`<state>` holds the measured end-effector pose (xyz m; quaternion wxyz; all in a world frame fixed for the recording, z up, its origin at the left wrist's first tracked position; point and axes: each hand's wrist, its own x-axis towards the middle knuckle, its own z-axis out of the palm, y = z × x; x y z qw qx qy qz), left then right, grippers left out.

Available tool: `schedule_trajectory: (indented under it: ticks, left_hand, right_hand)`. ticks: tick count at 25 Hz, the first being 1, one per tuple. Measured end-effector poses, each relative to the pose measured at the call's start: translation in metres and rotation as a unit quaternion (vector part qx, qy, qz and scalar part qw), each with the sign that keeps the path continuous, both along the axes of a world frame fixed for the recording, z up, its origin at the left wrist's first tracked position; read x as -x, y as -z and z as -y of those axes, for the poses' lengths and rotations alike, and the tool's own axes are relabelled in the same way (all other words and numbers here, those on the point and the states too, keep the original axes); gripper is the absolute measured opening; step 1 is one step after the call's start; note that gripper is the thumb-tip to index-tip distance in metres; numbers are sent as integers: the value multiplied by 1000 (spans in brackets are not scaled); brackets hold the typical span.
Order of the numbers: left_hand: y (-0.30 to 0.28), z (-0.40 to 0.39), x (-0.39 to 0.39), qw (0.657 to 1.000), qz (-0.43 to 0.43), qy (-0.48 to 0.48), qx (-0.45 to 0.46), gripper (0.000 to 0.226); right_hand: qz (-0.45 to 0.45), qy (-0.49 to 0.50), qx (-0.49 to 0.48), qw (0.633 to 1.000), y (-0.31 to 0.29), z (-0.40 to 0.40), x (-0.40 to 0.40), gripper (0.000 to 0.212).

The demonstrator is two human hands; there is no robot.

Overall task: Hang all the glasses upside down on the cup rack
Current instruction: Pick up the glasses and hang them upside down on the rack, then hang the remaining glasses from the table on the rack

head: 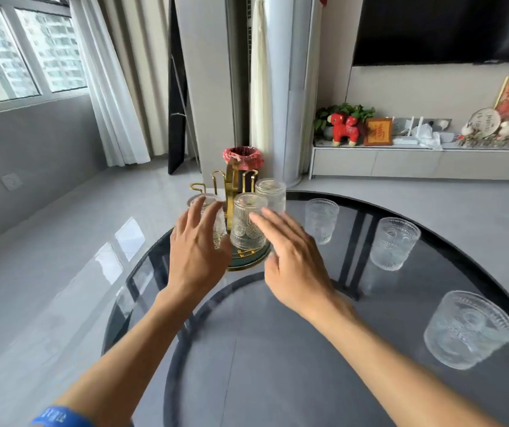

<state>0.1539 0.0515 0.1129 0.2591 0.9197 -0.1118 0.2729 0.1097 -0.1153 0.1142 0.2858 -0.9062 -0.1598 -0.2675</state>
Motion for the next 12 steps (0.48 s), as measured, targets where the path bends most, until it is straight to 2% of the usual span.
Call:
schedule_trajectory:
  ticks: [2,5,8,10,12]
  left_hand:
    - [23,36,35,996,14,80,34,64]
    - [56,91,80,983,-82,162,-11,80]
    - [78,128,98,969,-155,187,-52,88]
    - [87,143,100,954,-206,181,-121,88]
    - [94,148,100,919,-261,179,-235,77]
  right_hand:
    - [-55,23,8,998,17,30,35,69]
    - [-110,72,39,991,32,76,72,68]
    - [-123,124,68,982,31,119,93,73]
    - [-117,182,154,964,27,149,102,73]
    - [-177,265,244,916,23,176,105,75]
